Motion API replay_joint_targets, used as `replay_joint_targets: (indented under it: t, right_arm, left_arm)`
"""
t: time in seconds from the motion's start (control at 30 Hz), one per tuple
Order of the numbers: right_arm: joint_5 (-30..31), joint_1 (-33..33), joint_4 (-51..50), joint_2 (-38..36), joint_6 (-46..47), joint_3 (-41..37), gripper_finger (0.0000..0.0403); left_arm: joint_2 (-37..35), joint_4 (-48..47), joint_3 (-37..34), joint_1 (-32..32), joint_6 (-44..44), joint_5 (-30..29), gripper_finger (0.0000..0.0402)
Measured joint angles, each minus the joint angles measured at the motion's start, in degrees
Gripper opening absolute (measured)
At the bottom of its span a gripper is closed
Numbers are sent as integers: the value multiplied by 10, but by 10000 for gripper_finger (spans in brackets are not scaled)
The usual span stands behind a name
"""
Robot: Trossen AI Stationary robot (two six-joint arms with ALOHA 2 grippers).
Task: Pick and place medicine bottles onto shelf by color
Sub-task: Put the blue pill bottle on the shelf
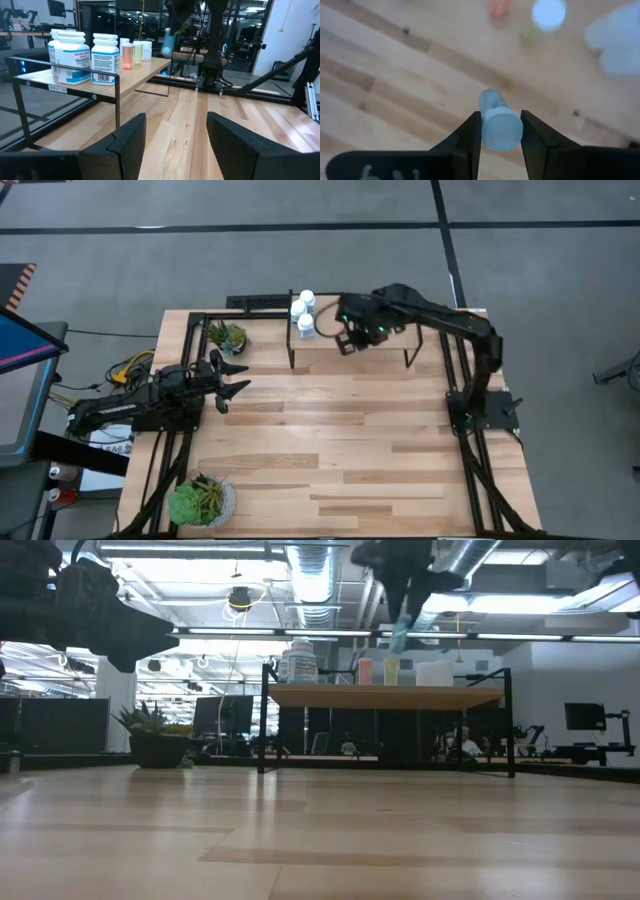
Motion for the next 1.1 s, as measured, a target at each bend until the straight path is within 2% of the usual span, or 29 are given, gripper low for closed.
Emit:
replay_joint_targets:
  t: [0.17,0.37,1.1]
  right_arm:
    - [-14,-31,-23,70,-48,74,118]
    - [-14,-46,-23,109,-71,125,118]
    - [0,-66,-24,116,-118,118,118]
  left_arm:
    - [0,0,0,0,0,0,197]
    - [0,0,0,0,0,0,197]
    - [0,0,0,0,0,0,197]
